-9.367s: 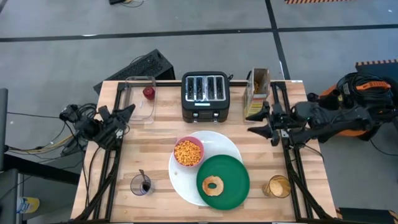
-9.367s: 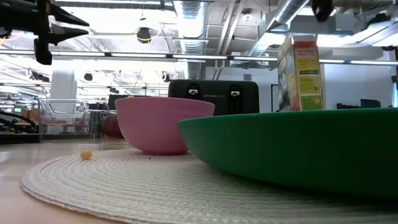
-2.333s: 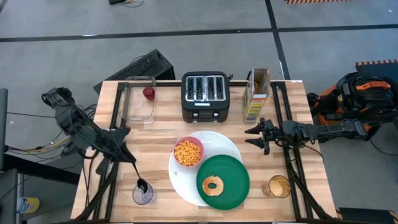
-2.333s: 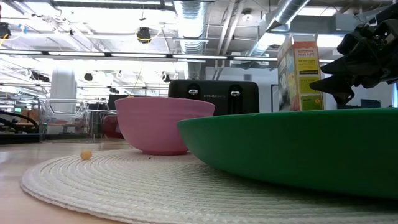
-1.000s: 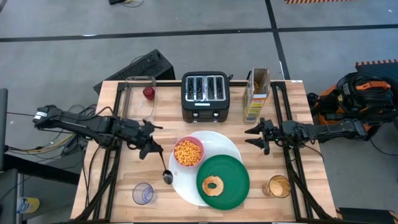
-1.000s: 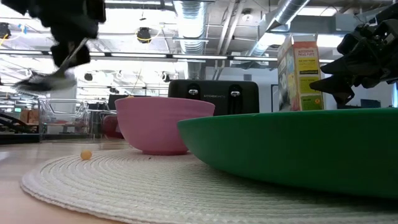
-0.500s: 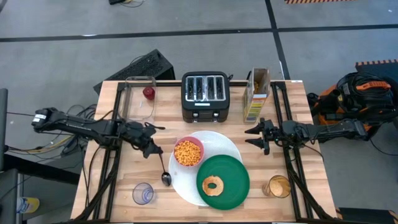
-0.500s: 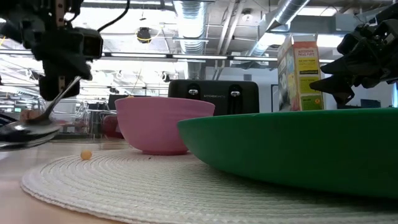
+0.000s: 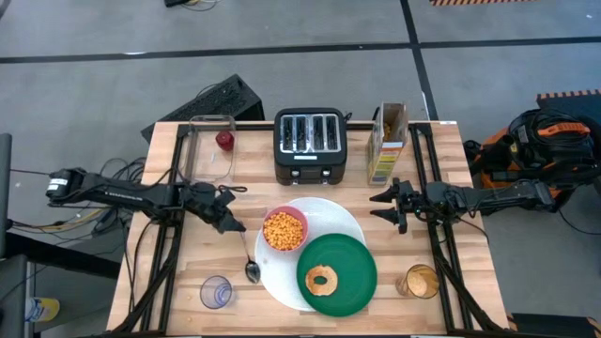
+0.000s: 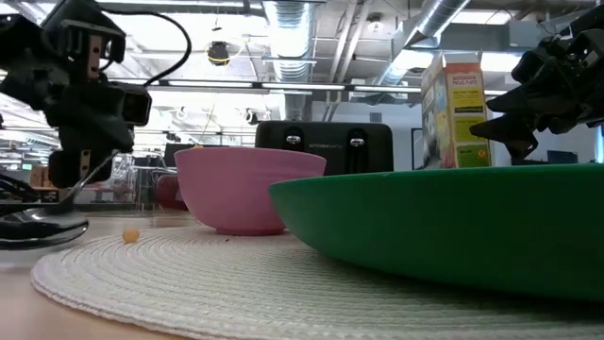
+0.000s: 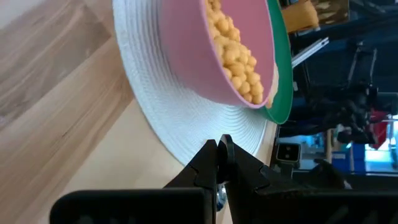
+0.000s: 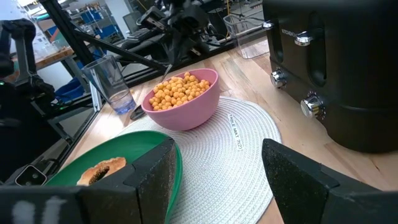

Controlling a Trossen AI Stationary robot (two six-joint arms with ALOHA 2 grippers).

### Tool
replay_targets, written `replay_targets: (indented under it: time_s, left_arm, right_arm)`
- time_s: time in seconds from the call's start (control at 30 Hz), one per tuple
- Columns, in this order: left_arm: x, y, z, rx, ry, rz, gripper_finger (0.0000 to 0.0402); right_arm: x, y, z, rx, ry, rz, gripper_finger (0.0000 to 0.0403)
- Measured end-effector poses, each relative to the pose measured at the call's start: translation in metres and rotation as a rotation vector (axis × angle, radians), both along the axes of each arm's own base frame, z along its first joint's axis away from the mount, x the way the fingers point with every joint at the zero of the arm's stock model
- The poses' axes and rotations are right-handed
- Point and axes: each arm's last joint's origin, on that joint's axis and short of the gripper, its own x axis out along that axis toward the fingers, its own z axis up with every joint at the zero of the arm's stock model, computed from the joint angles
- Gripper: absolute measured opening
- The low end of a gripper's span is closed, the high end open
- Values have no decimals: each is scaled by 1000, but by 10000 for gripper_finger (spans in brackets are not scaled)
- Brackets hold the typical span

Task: Arrange a breakfast setting
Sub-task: Put the spoon on the left of the pink bowl

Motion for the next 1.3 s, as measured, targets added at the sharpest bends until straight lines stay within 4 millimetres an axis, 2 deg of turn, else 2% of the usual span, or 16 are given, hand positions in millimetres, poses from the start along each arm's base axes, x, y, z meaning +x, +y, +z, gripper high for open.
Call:
replay_targets:
  time_s: [0.33,0.63,1.3]
  left_arm:
    - [-7,7,-15,-56,28,22,4]
    - [-12,10,-25,-112,77,109,4]
    - [-13,11,-28,-87,86,174,5]
  right_arm:
    - [0,0,0,0,0,0,260]
    - [0,0,0,0,0,0,260]
    - [0,0,0,0,0,0,260]
